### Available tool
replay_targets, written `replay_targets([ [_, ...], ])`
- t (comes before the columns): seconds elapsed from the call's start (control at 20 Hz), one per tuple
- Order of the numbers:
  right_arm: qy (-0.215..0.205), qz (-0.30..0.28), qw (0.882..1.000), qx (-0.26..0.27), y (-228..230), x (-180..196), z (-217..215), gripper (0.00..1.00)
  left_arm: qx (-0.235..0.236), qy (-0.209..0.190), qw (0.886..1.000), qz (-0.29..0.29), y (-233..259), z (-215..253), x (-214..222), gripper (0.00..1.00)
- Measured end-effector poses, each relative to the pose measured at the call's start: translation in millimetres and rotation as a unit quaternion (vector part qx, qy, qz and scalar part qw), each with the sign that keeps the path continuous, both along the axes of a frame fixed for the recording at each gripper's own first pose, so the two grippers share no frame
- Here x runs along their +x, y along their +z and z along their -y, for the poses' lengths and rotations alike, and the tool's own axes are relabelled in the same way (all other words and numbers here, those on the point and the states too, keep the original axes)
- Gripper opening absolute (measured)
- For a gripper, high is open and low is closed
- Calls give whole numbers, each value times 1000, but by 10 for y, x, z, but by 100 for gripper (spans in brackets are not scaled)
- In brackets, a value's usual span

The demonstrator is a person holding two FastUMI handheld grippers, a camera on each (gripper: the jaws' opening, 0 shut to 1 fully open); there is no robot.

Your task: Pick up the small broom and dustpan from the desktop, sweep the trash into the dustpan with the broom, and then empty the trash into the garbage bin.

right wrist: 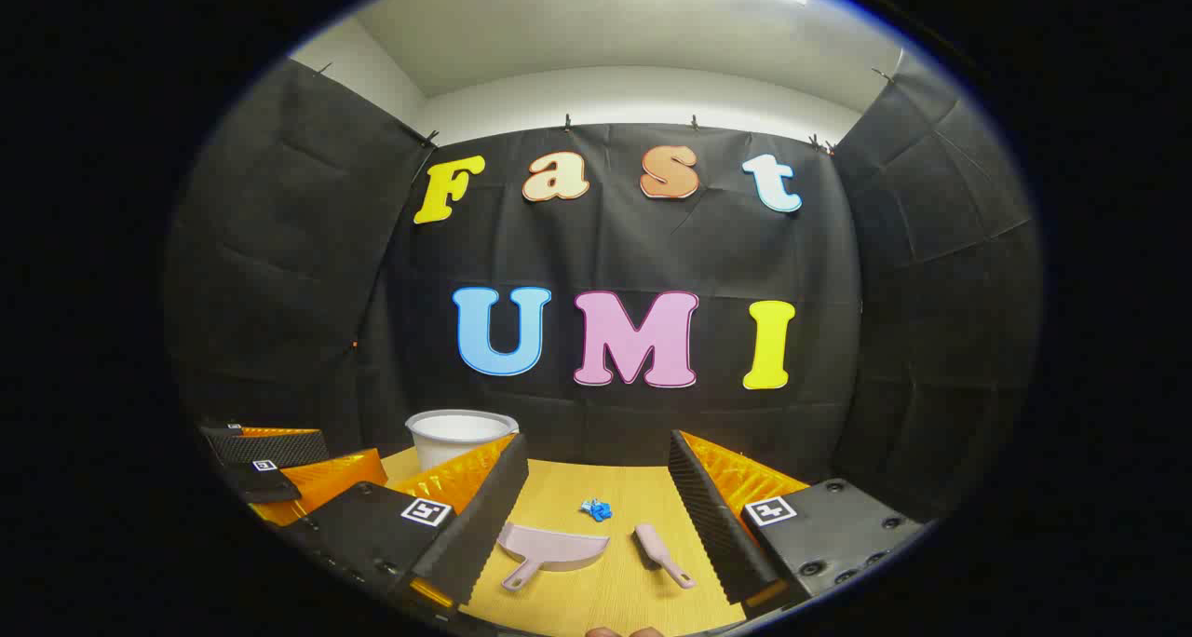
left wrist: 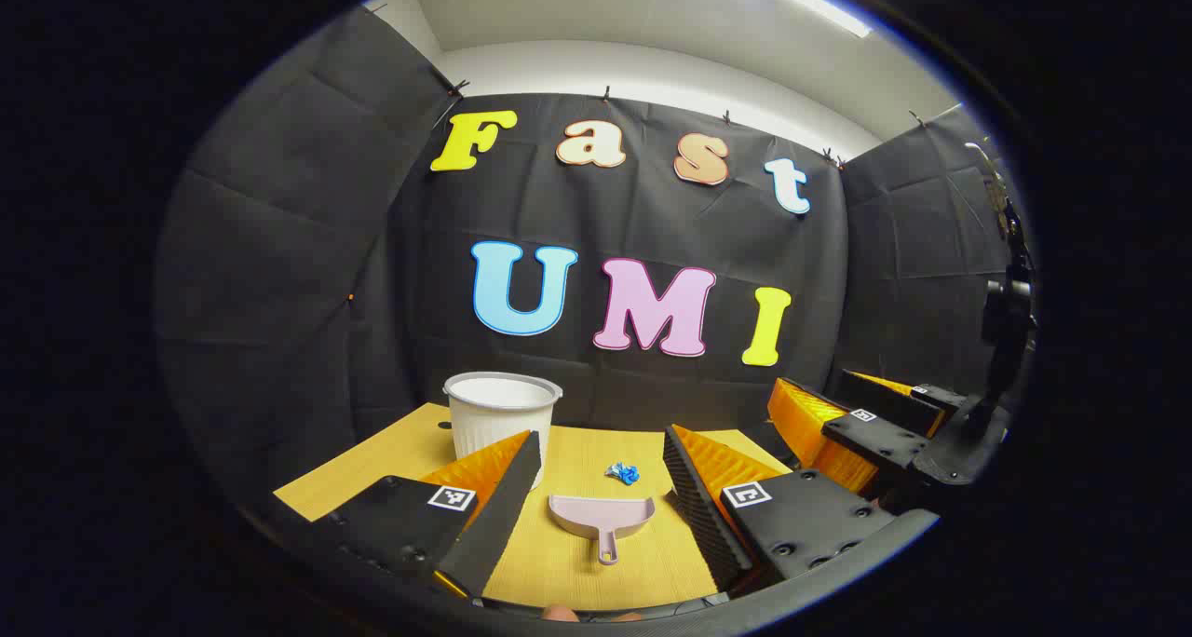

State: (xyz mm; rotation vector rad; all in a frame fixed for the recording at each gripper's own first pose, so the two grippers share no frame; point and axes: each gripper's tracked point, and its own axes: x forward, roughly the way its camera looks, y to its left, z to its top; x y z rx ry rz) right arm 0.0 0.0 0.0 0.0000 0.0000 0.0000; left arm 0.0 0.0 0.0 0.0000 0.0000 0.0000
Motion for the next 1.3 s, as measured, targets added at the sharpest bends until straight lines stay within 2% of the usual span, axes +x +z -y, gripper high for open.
replay_targets([
  [0.15, -5, 5, 1000, -3, 12, 10, 30, 98, 4, 0, 1000, 1, -22, 21, -9, 81],
  [0.2, -10, 5, 1000, -6, 14, 9, 61, 98, 7, 0, 1000, 3, 3, 24, -8, 77],
  [0.45, -31, 15, 999, -7, 78, -27, 170, 98, 13, -7, 1000, 11, 8, 35, -27, 81],
  [0.75, -44, 12, 999, -7, 36, -92, 270, 98, -11, -17, 1000, -10, -137, 59, 87, 80],
  [0.85, -39, 8, 999, -15, 6, -94, 251, 96, -8, -20, 1000, -18, -145, 79, 141, 77],
  [0.9, -40, 4, 999, -22, -20, -89, 273, 96, -4, -25, 999, -21, -125, 102, 165, 79],
  [1.3, -38, 31, 999, -23, 130, -46, 301, 96, 4, -48, 997, 55, 176, 277, 170, 79],
])
